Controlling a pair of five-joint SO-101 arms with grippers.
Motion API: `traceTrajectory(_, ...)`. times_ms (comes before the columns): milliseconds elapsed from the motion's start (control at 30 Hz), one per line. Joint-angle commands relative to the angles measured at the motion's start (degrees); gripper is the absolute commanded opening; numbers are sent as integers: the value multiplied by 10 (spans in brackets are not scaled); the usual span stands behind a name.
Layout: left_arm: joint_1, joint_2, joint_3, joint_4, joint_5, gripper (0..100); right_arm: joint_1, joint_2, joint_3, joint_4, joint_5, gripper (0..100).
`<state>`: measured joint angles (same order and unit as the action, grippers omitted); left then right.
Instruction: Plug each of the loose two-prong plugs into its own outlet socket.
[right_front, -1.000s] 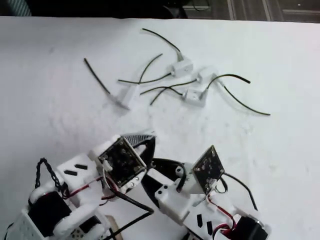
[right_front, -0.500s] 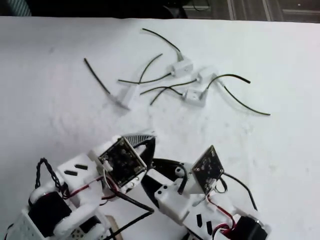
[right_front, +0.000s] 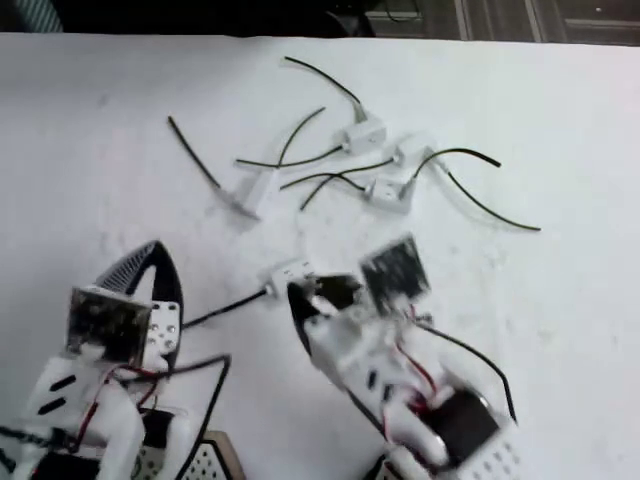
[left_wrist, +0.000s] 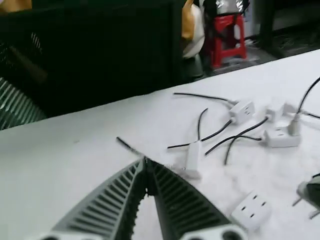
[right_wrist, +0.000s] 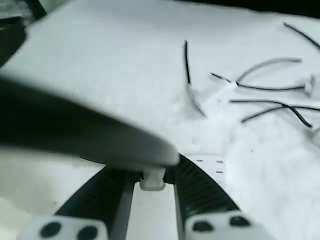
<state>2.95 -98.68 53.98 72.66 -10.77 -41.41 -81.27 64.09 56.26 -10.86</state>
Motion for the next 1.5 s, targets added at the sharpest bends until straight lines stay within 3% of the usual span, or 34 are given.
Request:
traceTrajectory(0, -69, -25, 83, -1, -33, 24, 27, 97, -6, -75, 7, 19)
traceTrajectory(300, -169, -38, 255, -88, -68, 24, 41, 298, -7, -205, 52, 19)
traceTrajectory(667, -177, -38, 314, -106, -92, 24, 99, 532, -7, -426, 120, 19)
traceTrajectory(867, -179, -38, 314, -105, -92, 24, 120, 592, -30, -432, 120, 19)
traceTrajectory(1467, -179, -38, 314, -105, -95, 24, 119, 593, -31, -375, 120, 19)
